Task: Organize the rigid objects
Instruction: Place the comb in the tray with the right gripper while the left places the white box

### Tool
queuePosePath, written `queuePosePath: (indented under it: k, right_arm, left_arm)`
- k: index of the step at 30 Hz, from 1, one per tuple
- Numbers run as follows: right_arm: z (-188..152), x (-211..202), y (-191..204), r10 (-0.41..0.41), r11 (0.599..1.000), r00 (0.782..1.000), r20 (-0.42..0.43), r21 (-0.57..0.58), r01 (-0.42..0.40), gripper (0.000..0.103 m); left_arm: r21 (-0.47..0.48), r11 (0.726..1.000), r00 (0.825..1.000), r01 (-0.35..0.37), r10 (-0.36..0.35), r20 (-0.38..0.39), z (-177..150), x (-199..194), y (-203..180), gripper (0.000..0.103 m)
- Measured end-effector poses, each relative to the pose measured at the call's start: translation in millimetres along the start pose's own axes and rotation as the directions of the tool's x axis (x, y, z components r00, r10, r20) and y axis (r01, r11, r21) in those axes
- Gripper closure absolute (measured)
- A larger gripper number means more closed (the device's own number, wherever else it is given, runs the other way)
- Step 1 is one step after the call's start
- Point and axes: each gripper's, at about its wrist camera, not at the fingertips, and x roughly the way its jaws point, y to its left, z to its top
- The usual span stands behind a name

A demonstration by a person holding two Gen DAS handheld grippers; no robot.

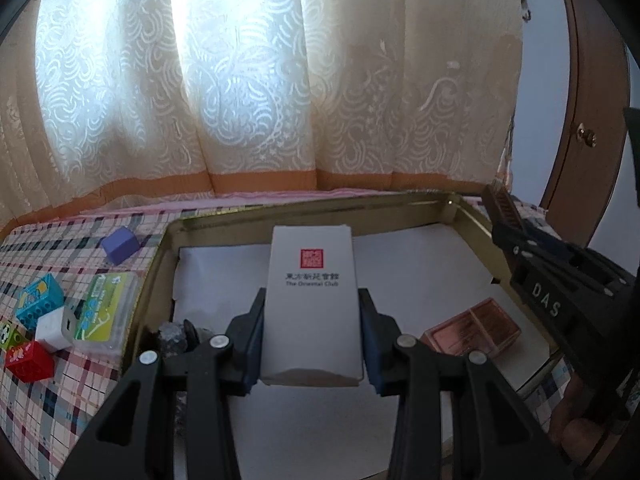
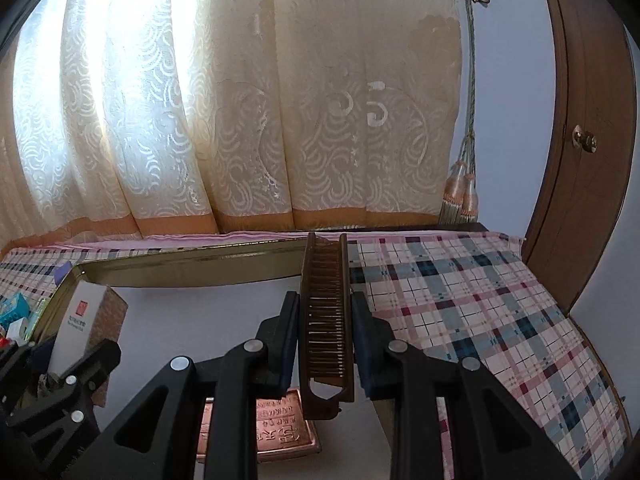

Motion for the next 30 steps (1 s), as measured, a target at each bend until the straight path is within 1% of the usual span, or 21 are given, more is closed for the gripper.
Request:
queuePosePath:
  k: [2, 7, 14, 18, 19, 20, 21, 22, 23, 25, 28, 30]
  right_arm:
    - [0.1, 1.1, -1.1, -0.003, 1.0, 1.0, -0.003, 0.004, 0.003, 0.075]
    - [-0.9, 6.2, -0.3, 0.015, 1.0, 1.0, -0.026, 0.014, -0.015, 0.075]
    - [-0.8, 4.1, 3.2, 0.037, 0.999, 0.999, -0.013, 0.014, -0.036, 0.075]
    - [0.0, -1.5, 5.6, 0.055, 0.998, 0.998, 0.018, 0.01, -0.055, 0.074]
    - [0.2, -3.9, 6.0, 0.056, 0.998, 0.998, 0.027, 0.012, -0.057, 0.069]
    - [0.5, -7.2, 5.6, 0.054, 0.998, 0.998, 0.042, 0.018, -0.055, 0.06]
    - [0.7, -11.9, 4.7, 0.045, 0.998, 0.997, 0.064, 0.028, -0.047, 0.053]
    - [1.1, -16.0, 3.2, 0.035, 0.999, 0.996, 0.085, 0.038, -0.039, 0.036]
    - [1.4, -20.9, 1.5, 0.021, 0.998, 0.993, 0.113, 0.05, -0.026, 0.022]
    - [1.7, -32.3, -3.2, -0.007, 0.997, 0.985, 0.175, 0.078, -0.007, 0.02]
    - [3.5, -38.9, -9.9, -0.021, 0.994, 0.978, 0.206, 0.108, -0.001, 0.02]
    - [4.1, -37.4, -12.1, -0.028, 0.993, 0.98, 0.198, 0.119, 0.004, 0.02]
  left_arm:
    - [-0.016, 1.0, 1.0, 0.001, -0.002, -0.017, 0.8, 3.1, 1.0, 0.063]
    - [-0.02, 1.0, 0.999, -0.002, 0.001, -0.038, 1.4, 6.5, 0.9, 0.063]
    - [-0.021, 1.0, 0.997, -0.011, 0.01, -0.071, 2.3, 11.8, 1.5, 0.063]
    - [-0.026, 0.999, 0.997, -0.022, 0.02, -0.075, 2.8, 11.9, 2.4, 0.062]
    - [-0.023, 0.999, 0.997, -0.027, 0.025, -0.07, 2.9, 10.8, 1.9, 0.057]
    - [-0.02, 0.999, 0.997, -0.033, 0.031, -0.068, 2.9, 10.3, 1.9, 0.046]
    - [-0.02, 0.999, 0.997, -0.036, 0.035, -0.064, 3.2, 9.8, 1.8, 0.039]
    - [-0.021, 0.999, 0.998, -0.036, 0.035, -0.055, 2.7, 7.7, 1.9, 0.026]
    - [-0.02, 0.999, 0.999, -0.031, 0.03, -0.04, 2.4, 4.8, 1.7, 0.014]
    - [-0.006, 1.0, 1.0, -0.019, 0.019, 0.001, 2.0, -2.5, -0.5, 0.0]
    - [0.031, 0.999, 0.998, -0.018, 0.016, 0.065, 1.1, -14.8, -4.7, 0.0]
    - [0.057, 0.998, 0.995, -0.029, 0.023, 0.098, 0.4, -21.5, -6.9, 0.0]
